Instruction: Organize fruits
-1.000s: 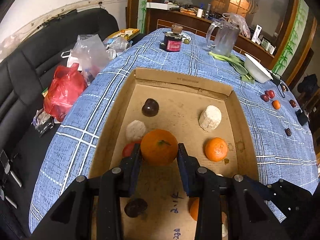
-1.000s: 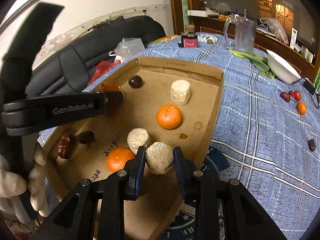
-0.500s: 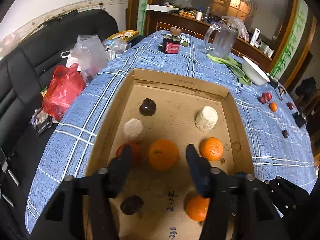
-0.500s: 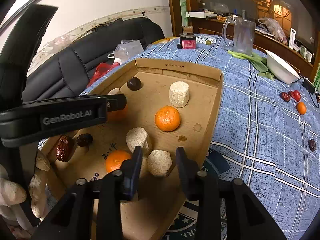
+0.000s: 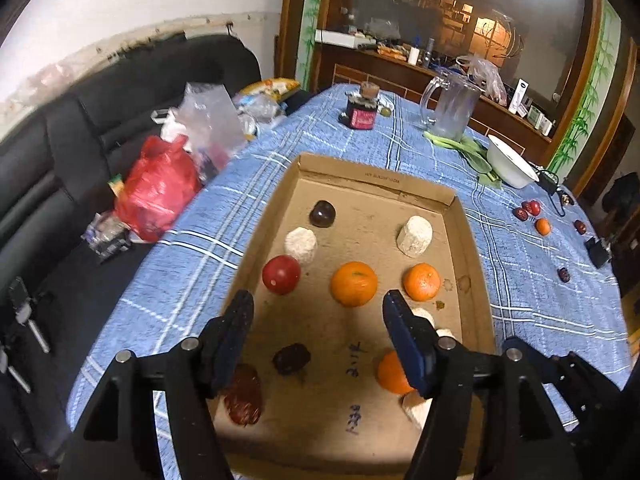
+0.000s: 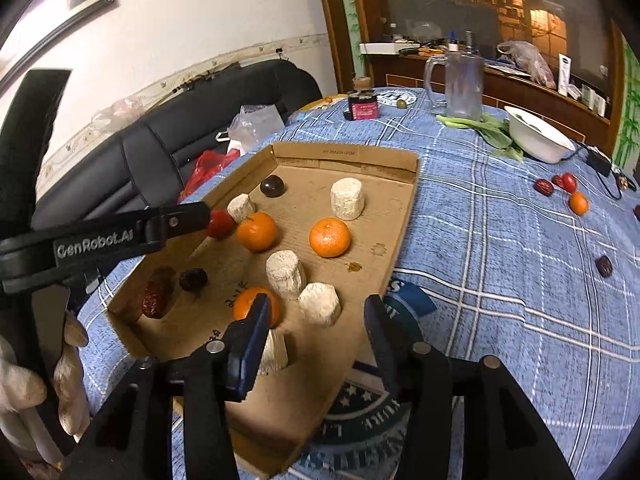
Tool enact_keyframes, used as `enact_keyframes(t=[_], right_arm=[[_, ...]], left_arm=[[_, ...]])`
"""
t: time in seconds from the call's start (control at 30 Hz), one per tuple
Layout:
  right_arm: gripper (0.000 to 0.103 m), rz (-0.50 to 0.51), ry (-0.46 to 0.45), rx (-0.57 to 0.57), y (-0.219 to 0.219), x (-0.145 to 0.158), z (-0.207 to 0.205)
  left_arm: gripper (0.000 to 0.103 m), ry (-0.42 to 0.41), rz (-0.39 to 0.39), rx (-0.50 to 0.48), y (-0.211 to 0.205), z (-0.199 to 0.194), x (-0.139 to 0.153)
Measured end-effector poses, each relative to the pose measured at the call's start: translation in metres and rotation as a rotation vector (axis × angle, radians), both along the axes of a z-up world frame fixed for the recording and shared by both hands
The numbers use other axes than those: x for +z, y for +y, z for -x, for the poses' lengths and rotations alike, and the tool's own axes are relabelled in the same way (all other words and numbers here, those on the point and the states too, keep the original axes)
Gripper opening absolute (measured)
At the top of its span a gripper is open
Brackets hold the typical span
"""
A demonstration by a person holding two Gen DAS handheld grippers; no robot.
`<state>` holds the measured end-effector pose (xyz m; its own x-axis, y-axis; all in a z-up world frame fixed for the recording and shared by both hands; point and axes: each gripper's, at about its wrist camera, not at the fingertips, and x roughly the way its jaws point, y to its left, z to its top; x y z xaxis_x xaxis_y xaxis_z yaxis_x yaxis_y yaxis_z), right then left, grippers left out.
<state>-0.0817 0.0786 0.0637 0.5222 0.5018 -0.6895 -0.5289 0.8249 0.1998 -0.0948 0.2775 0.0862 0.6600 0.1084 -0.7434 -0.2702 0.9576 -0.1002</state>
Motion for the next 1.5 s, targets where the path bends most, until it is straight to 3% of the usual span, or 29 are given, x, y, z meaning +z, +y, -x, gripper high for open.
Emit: enact_keyframes(t=[0.13, 0.33, 0.8, 0.9, 0.97, 1.2, 1.33, 1.5], right_arm=[[0.053, -0.02, 0.001, -0.028, -0.01, 0.004, 0.008], [0.053, -0.059, 0.014, -0.073, -0.029, 0.006, 0.019], [0.055, -0.097, 0.031, -0.123, -0.054, 0.006, 0.029], [0.056, -0.097, 0.026, -0.122, -0.054, 0.007, 0.031], [0.056, -0.094, 0.02, -0.117, -0.053, 0.008, 0.032], [0.056, -0.09, 0.007, -0.102, -0.049, 0.011, 0.039], [0.068, -0.082, 0.007, -0.106, -0.046, 0.011, 0.039], [0.073, -0.057, -0.011, -0.108, -0.041, 0.013, 0.041]], left_arm=[[0.081, -0.041, -0.098, 0.052, -0.013, 0.017, 0.011], [0.089, -0.087, -0.227, 0.135, -0.029, 0.04, 0.026], [0.09, -0.13, -0.286, 0.13, -0.056, 0.062, 0.034], [0.092, -0.162, -0.338, 0.211, -0.058, 0.07, 0.039], [0.101, -0.197, -0.367, 0.27, -0.059, 0.079, 0.044], [0.103, -0.321, -0.311, 0.293, -0.056, 0.107, 0.046], [0.103, -0.254, -0.33, 0.236, -0.063, 0.105, 0.038], [0.103, -0.165, -0.283, 0.198, -0.059, 0.106, 0.017]])
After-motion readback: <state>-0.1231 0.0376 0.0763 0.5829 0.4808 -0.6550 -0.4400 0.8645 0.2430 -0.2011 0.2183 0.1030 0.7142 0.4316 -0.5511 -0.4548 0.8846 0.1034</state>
